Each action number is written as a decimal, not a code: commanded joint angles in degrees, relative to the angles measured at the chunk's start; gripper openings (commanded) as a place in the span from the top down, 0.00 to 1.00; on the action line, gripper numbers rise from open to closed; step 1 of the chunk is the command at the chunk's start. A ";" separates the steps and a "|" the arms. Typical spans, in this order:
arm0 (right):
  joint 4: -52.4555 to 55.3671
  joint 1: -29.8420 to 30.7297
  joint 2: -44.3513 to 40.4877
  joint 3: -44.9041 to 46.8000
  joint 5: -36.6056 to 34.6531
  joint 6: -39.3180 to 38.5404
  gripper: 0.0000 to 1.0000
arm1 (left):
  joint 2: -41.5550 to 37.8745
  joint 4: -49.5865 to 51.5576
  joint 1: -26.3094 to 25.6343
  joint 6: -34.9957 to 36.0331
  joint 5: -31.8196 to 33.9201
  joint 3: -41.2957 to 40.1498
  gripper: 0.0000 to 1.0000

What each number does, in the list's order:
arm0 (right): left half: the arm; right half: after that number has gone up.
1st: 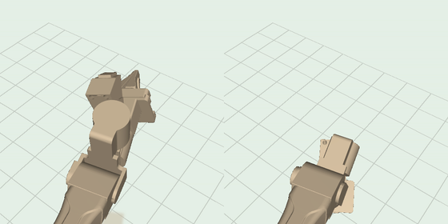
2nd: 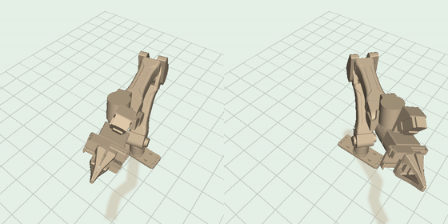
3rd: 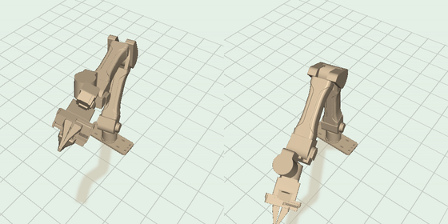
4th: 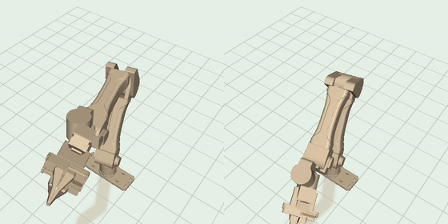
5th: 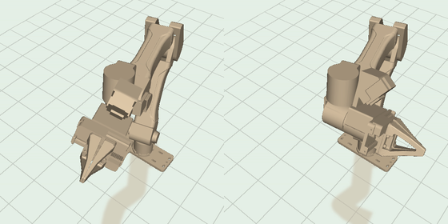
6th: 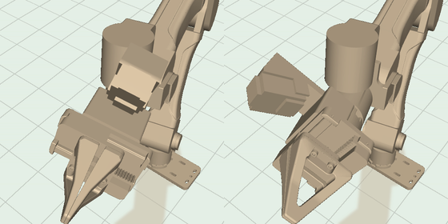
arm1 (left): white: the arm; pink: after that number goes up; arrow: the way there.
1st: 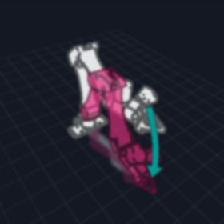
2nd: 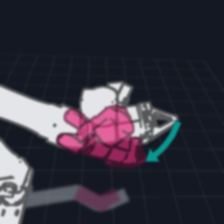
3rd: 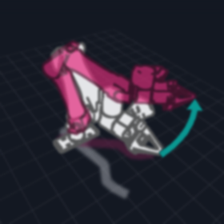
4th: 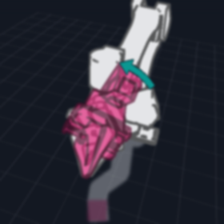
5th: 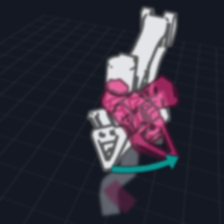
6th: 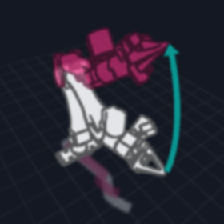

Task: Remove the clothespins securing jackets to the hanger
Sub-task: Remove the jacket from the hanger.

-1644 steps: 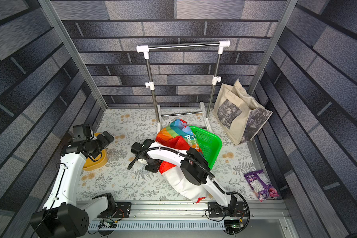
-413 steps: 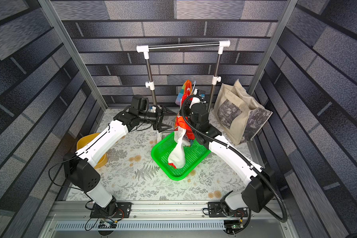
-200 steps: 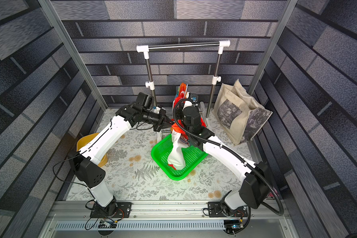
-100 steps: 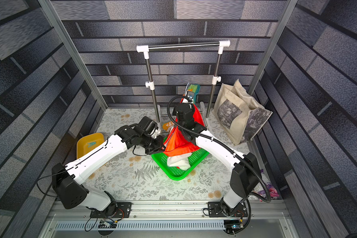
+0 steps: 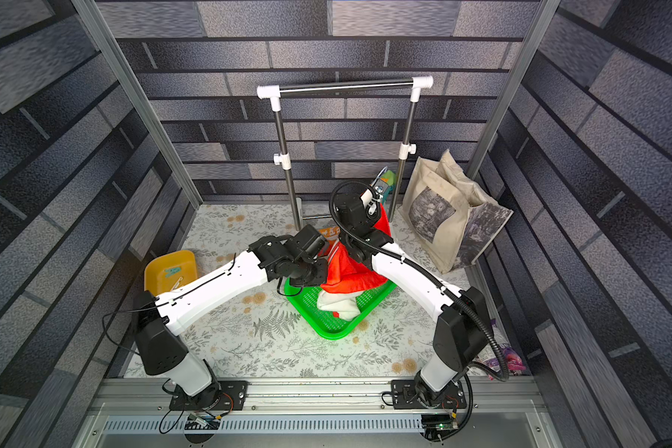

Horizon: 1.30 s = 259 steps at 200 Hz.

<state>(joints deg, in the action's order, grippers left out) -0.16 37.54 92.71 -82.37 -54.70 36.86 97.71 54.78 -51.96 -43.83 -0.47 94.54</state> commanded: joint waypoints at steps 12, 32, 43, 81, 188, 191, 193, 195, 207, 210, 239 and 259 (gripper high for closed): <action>-5.00 -2.20 -1.65 -4.73 -6.21 1.73 1.00 | 2.42 15.41 -7.59 7.19 10.56 7.46 1.00; -5.23 -2.42 -1.17 -4.97 -6.00 0.93 1.00 | -0.48 12.70 -9.42 7.98 14.71 6.60 1.00; -4.28 -2.65 -1.28 -5.78 -4.89 0.79 1.00 | -1.84 12.13 -8.36 6.48 15.47 4.36 1.00; -0.11 -3.92 -3.15 -7.55 0.28 -1.05 1.00 | -7.80 5.68 -3.06 3.25 15.11 -8.67 1.00; 6.05 -7.32 -25.99 2.14 34.77 -3.70 1.00 | -10.54 -14.94 13.66 5.73 -1.42 -15.71 1.00; 5.94 -7.31 -26.78 2.60 36.00 -4.04 1.00 | -10.18 -15.20 13.91 5.73 -2.11 -15.39 1.00; 6.00 -7.31 -27.18 2.81 36.71 -4.33 1.00 | -9.93 -15.36 14.08 5.70 -2.64 -15.25 1.00; 6.30 -7.31 -27.66 3.00 37.59 -4.67 1.00 | -9.74 -15.53 14.35 5.76 -3.12 -15.04 1.00; 10.03 -7.30 -29.57 2.75 41.91 -5.31 1.00 | -8.51 -16.68 14.95 5.38 -5.29 -14.40 1.00; 11.06 -7.28 -30.05 2.64 42.94 -5.37 1.00 | -8.26 -17.12 15.14 5.34 -5.76 -14.25 1.00; 19.54 -7.13 -34.71 5.02 48.89 -5.14 1.00 | -4.93 -18.29 15.76 4.74 -8.60 -12.02 1.00; 26.28 -7.13 -35.37 6.30 54.21 -5.21 1.00 | -2.72 -19.36 15.79 3.96 -9.68 -10.56 1.00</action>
<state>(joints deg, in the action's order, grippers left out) 19.84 31.09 58.70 -77.32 -8.25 33.06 92.60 33.74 -36.64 -39.81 -7.53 81.78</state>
